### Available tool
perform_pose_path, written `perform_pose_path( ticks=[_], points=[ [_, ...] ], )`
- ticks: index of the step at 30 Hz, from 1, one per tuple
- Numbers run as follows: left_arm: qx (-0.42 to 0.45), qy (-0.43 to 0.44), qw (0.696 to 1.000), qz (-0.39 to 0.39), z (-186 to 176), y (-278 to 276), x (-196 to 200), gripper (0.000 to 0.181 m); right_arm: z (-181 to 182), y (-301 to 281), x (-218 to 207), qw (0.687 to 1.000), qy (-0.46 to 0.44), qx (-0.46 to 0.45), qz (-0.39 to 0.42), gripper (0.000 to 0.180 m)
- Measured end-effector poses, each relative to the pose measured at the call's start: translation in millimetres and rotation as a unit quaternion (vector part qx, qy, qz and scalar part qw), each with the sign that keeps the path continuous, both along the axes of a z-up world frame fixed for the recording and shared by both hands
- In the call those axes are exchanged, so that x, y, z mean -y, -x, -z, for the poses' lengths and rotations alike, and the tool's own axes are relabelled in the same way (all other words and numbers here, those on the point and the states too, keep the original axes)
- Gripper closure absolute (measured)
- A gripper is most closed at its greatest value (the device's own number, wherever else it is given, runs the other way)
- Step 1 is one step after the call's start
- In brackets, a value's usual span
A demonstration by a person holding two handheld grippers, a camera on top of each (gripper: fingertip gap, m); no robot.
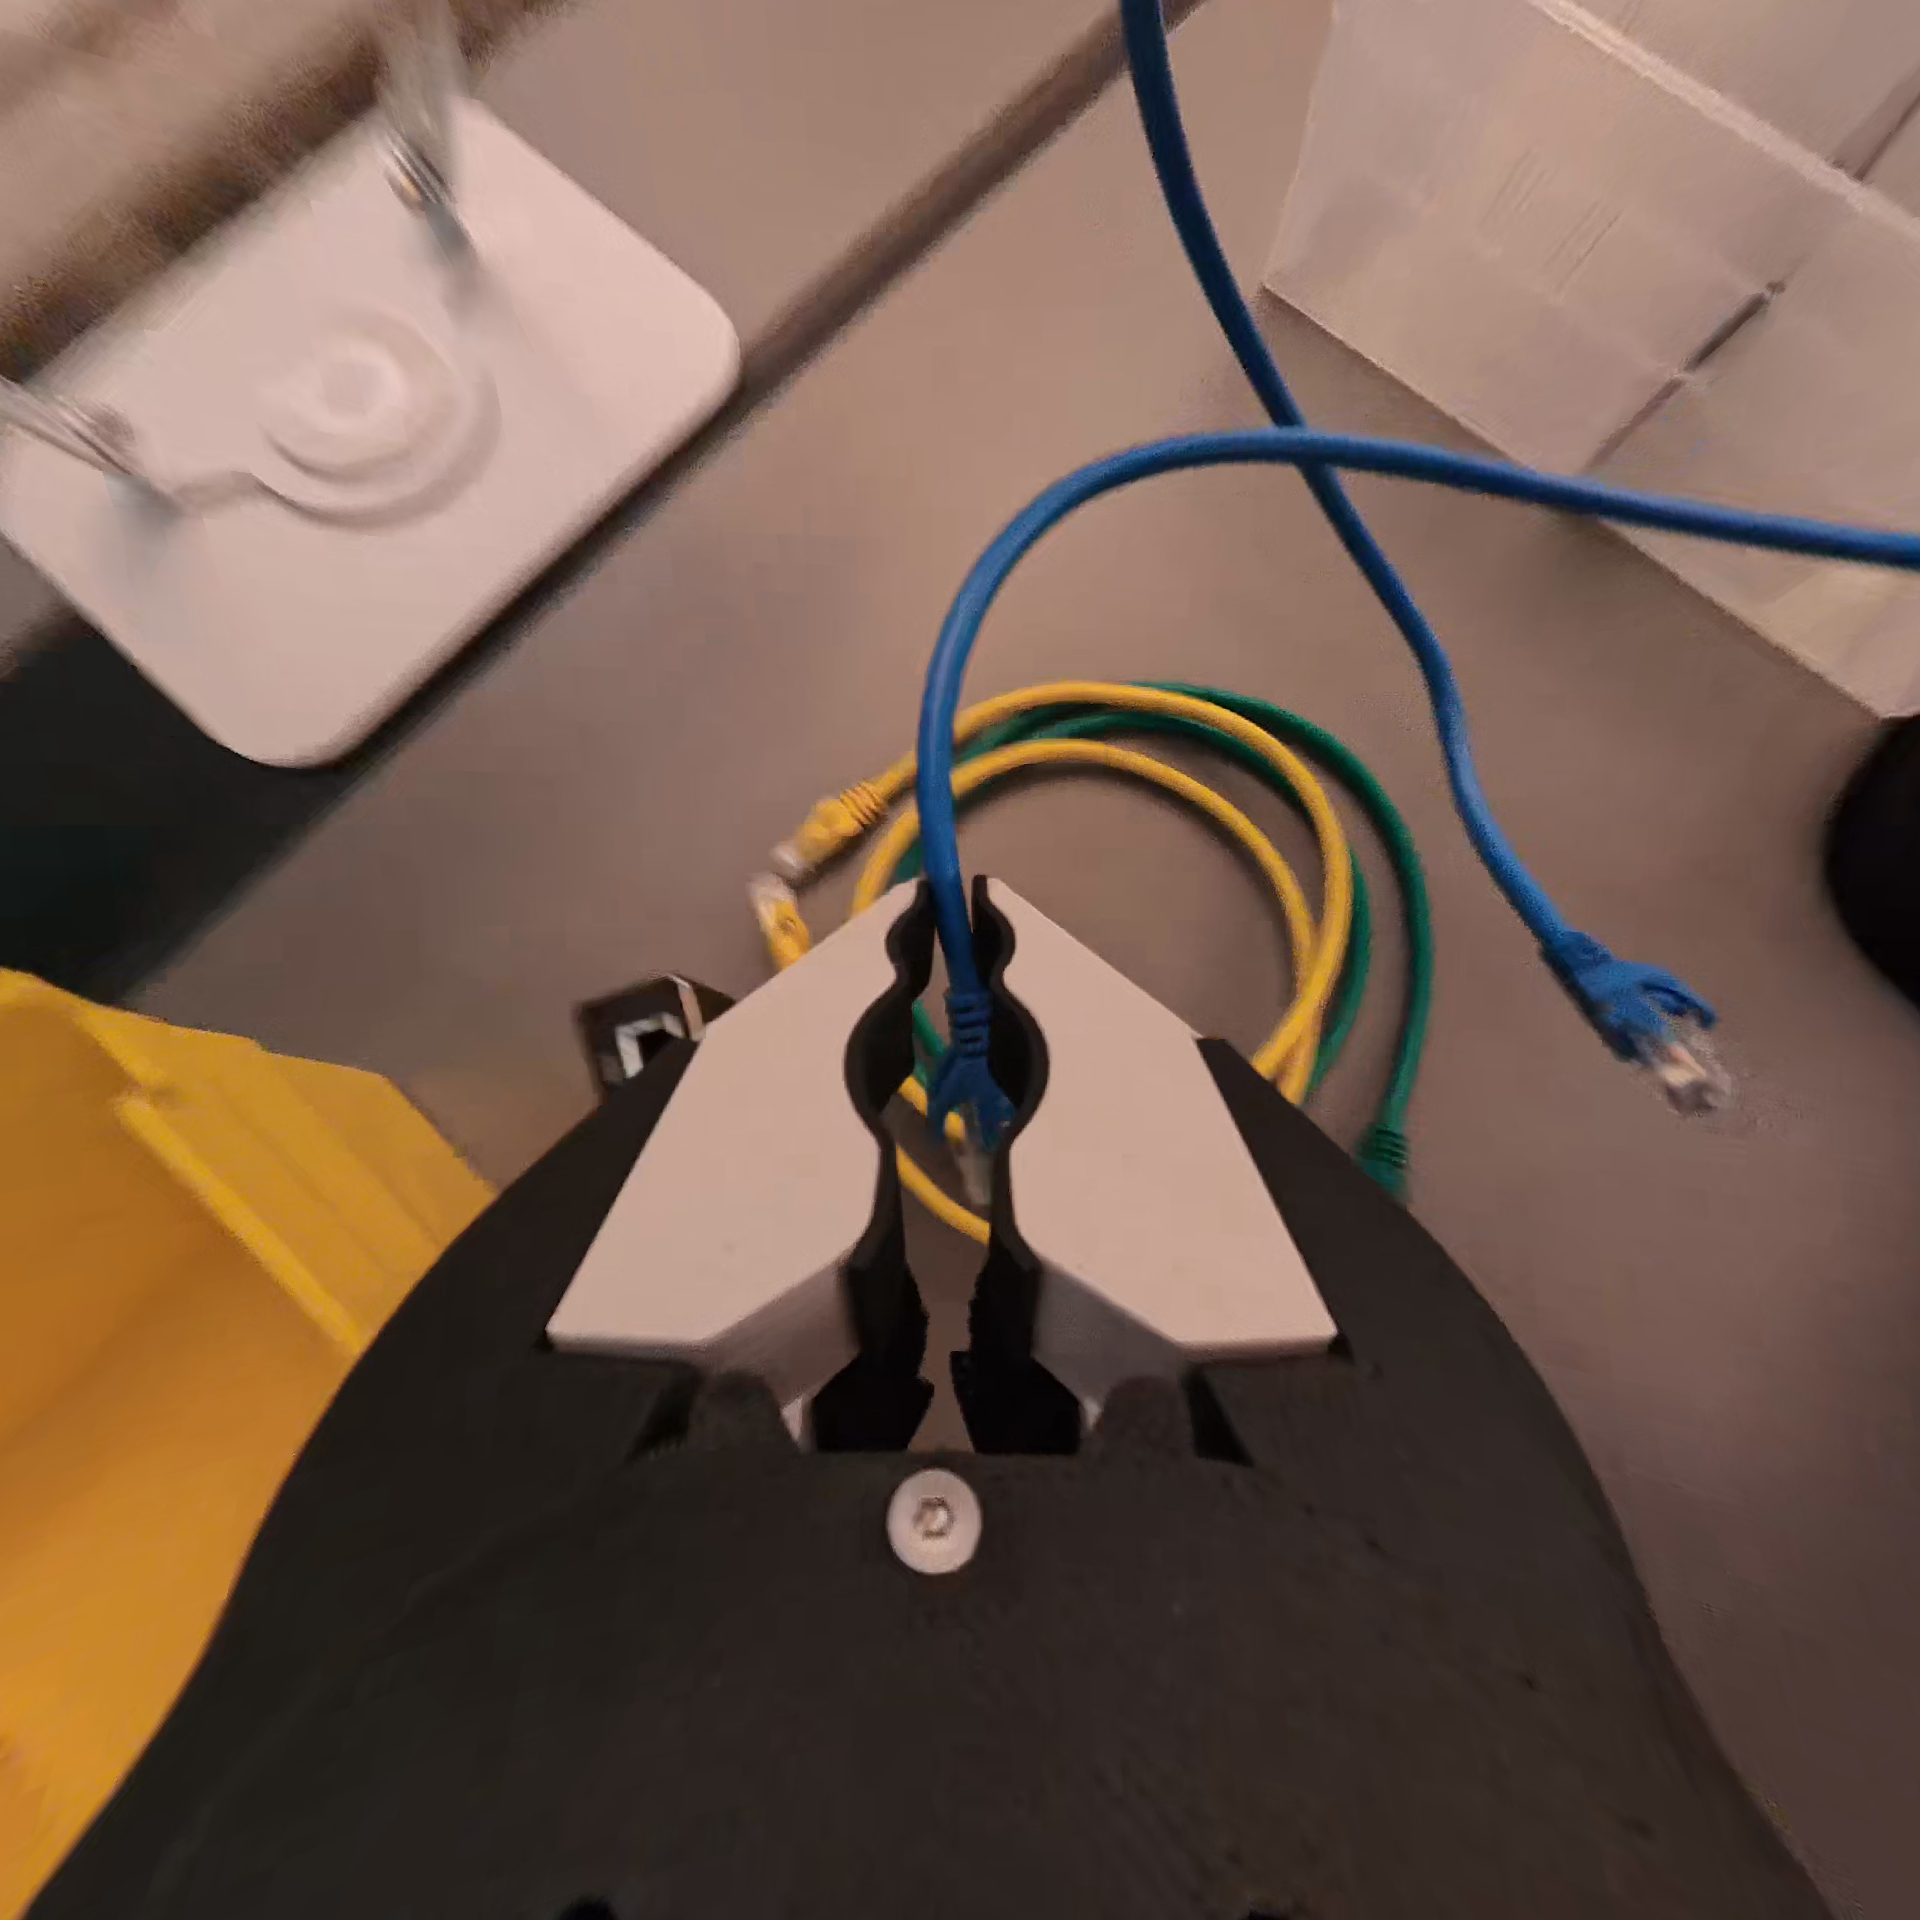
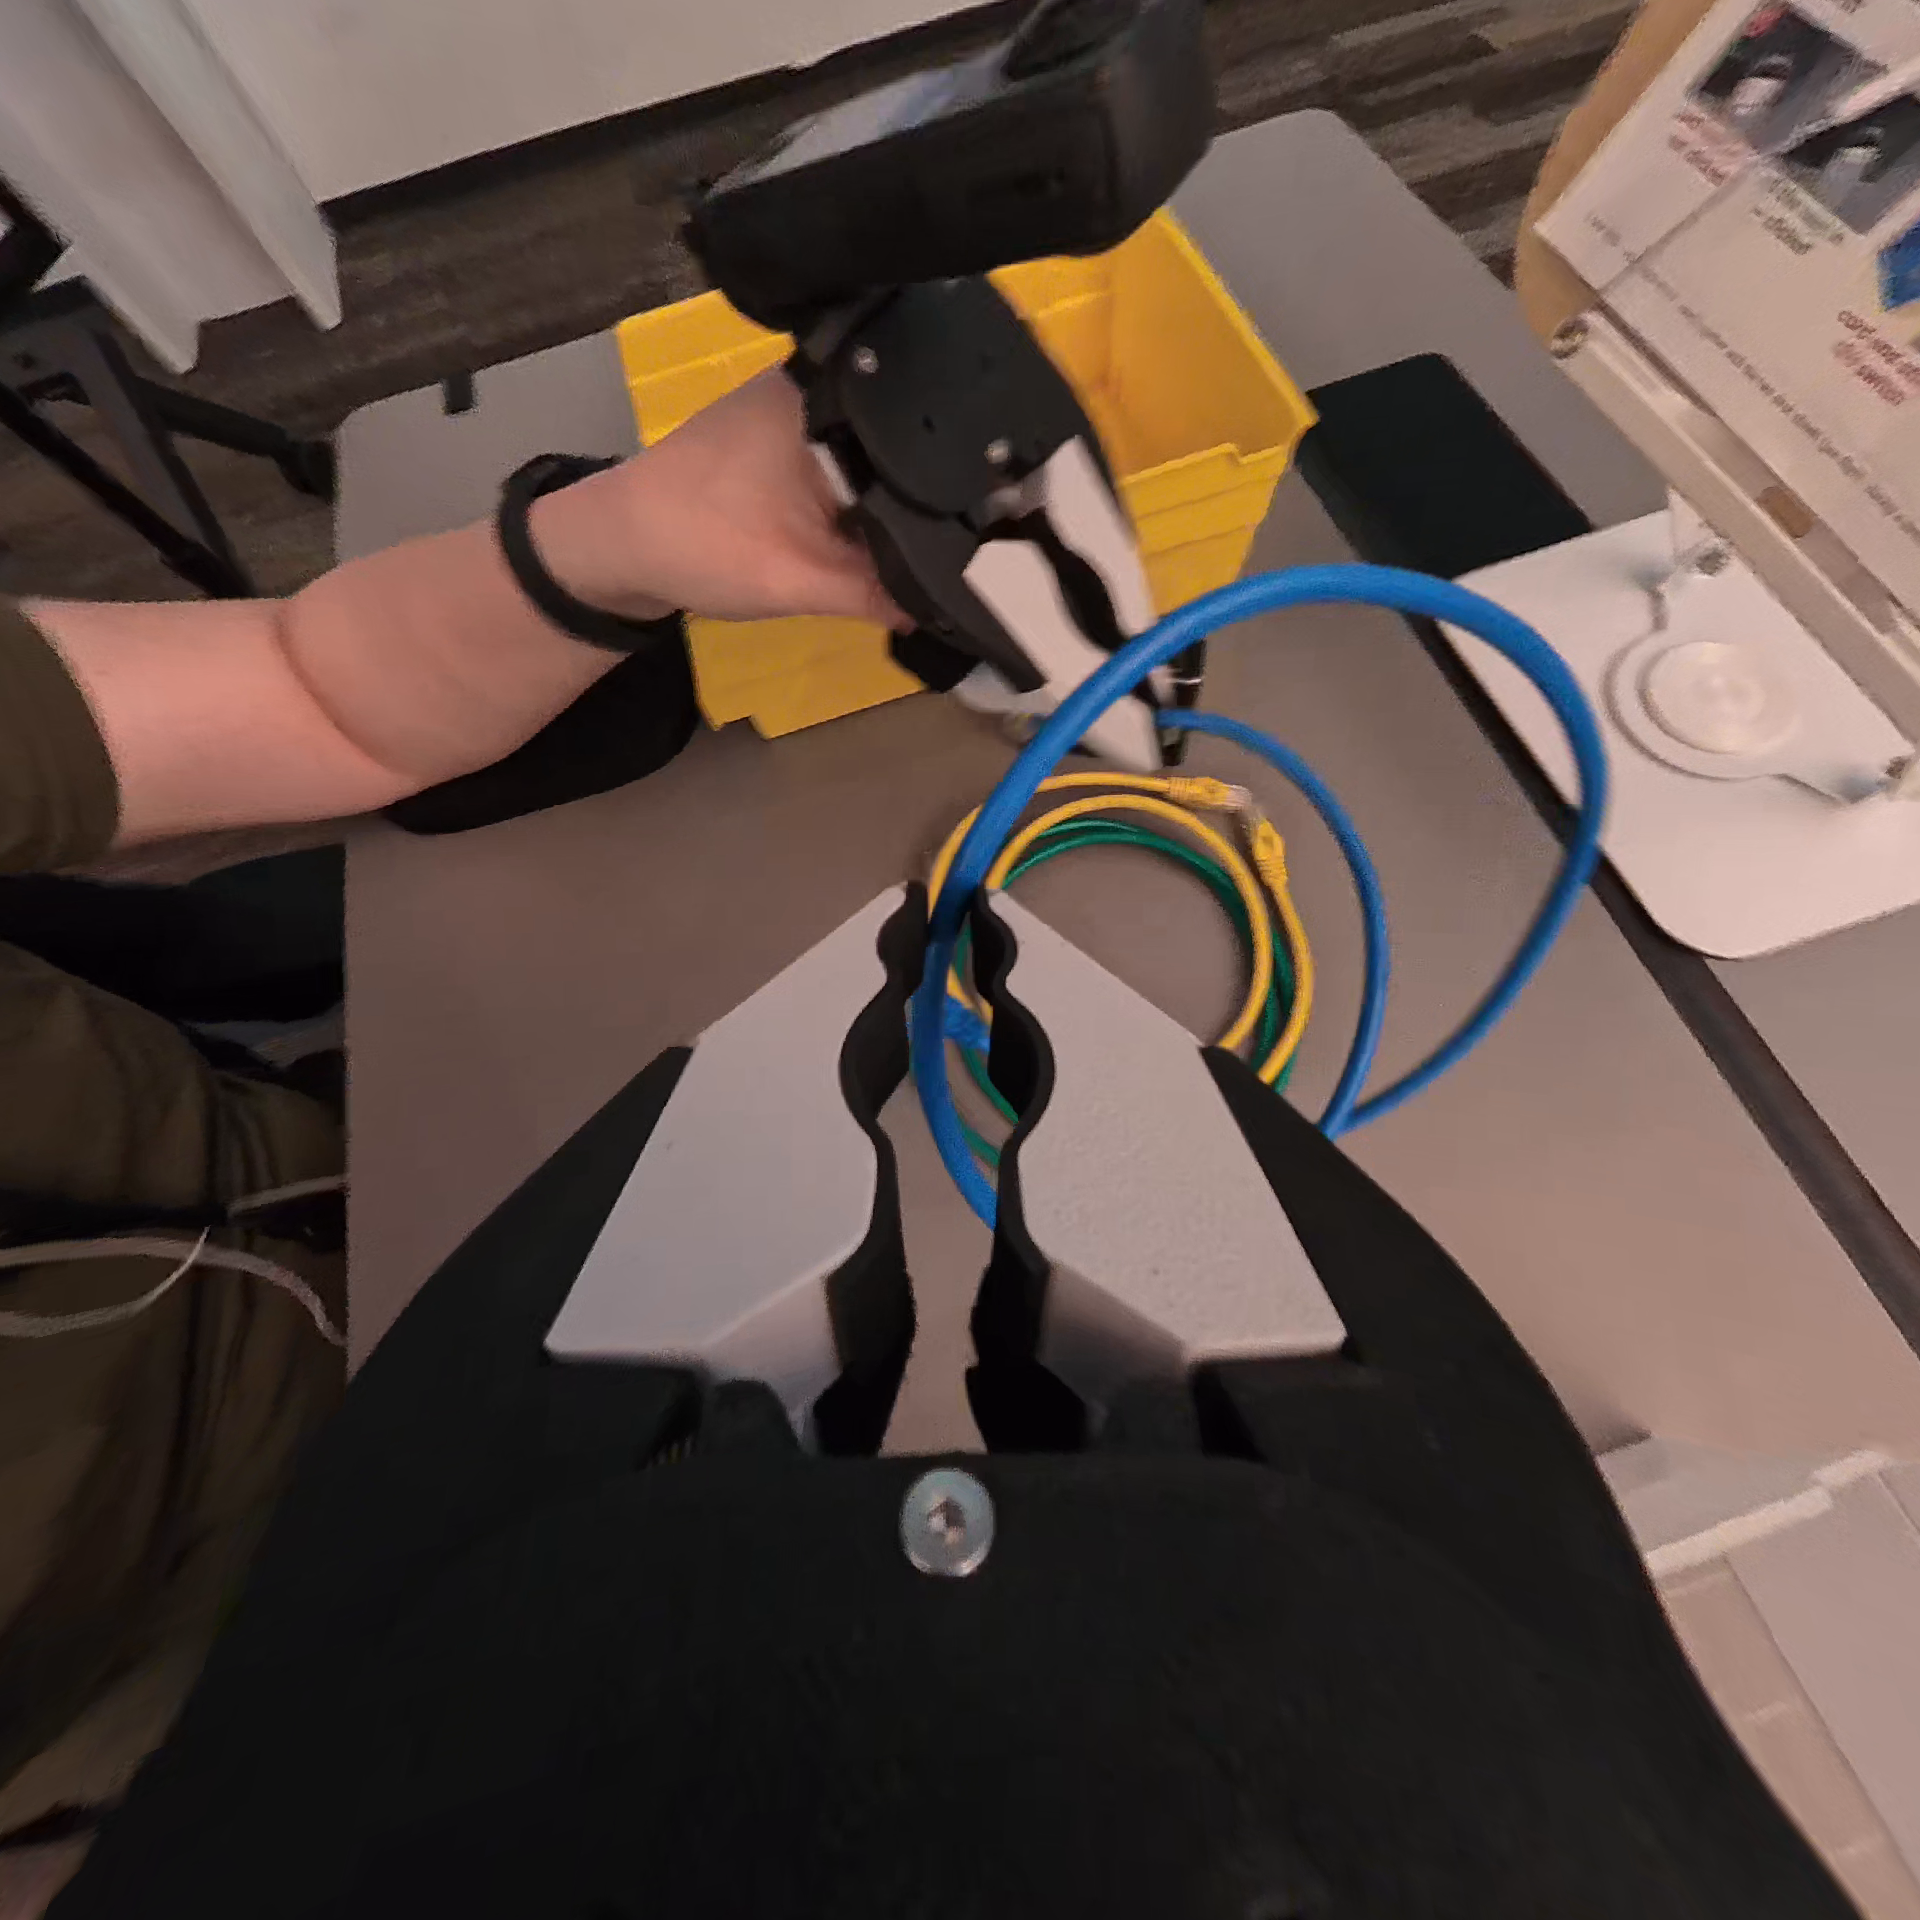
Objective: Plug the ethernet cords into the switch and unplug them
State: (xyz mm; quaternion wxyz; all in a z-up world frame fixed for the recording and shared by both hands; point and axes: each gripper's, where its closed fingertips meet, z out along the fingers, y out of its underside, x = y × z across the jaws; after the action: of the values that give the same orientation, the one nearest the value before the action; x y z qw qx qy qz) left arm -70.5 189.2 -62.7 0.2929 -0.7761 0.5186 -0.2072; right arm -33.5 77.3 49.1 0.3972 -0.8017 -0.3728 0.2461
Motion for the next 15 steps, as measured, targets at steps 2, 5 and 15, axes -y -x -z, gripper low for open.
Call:
perform_pose_path(
  ticks=[2,5,15],
  points=[
    [0.004,-0.097,0.995,0.01,-19.9,-2.2,-6.3,0.178,8.7,6.7,23.4,0.998,0.022,0.02,-0.061,0.171],
    [0.027,-0.19,0.98,0.046,-50.7,-10.2,5.4,0.178,17.3,7.6,56.6,0.988,0.06,0.036,-0.134,0.165],
    [0.073,-0.339,0.93,0.123,-105.3,-26.5,58.5,0.178,-34.1,-2.7,-19.6,0.984,-0.152,-0.091,-0.015,0.114]
  ],
)
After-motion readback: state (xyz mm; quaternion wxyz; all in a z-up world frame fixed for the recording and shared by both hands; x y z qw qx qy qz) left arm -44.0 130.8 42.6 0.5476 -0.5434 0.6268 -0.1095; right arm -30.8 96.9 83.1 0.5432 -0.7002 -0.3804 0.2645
